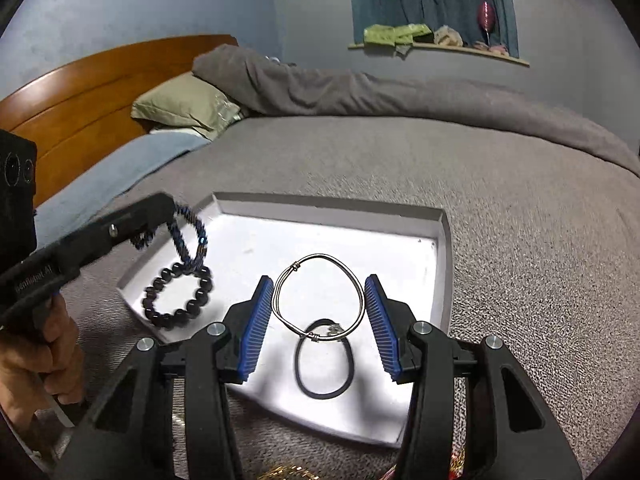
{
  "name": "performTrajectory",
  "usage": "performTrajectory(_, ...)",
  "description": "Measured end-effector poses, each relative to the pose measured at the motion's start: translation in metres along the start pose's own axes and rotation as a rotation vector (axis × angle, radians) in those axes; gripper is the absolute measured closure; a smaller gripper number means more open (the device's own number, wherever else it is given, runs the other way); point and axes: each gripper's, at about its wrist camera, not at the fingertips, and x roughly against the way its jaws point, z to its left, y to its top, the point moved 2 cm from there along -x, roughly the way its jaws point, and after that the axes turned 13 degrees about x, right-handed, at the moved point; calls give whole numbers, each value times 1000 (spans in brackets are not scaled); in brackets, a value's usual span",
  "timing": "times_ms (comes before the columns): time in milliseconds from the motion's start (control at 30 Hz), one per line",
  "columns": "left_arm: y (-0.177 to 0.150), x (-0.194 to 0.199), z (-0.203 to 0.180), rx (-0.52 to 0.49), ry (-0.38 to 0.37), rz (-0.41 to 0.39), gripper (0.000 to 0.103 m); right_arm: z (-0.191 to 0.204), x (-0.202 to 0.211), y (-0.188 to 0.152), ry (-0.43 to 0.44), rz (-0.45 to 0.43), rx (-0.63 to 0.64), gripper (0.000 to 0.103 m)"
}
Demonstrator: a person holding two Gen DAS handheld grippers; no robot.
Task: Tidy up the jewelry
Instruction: 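Open both grippers, dropping the silver hoop and blue bracelet into the tray, then move both open grippers back to the jewelry pile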
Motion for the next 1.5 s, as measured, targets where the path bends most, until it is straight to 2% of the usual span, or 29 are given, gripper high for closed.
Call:
performTrajectory(133,-7,-11,6,1,36,53,89,1,-11,-2,-7,45,10,56)
performTrajectory(500,-20,-36,16,1,86,187,88,6,-19,-4,-12,72,28,55)
performTrajectory(600,-19,-31,11,-19,89,165,78,7,-17,-4,-8,57,33,53)
performTrajectory(667,-19,-27,10,-20,89,152,55,8,-14,-3,-7,45,35,48)
performTrajectory(733,-18,-21,10,-20,91,133,45,10,-9,-4,-7,26,43,48)
performTrajectory(800,-18,-17,10,-18,94,122,41,8,-2,-7,-9,10,44,47)
performTrajectory(833,-18,-14,10,-19,94,117,34,7,1,-8,-7,-2,40,47)
performTrajectory(933,-19,-7,9,-26,98,105,33,6,10,-9,-6,-24,34,46)
performTrajectory(1033,-21,2,10,-35,109,96,25,6,20,-12,0,-42,33,42)
performTrajectory(1133,-24,10,12,-42,127,85,23,7,25,-15,4,-48,31,41)
performTrajectory(1500,-35,35,26,-39,182,77,22,15,36,-27,-4,-44,33,39)
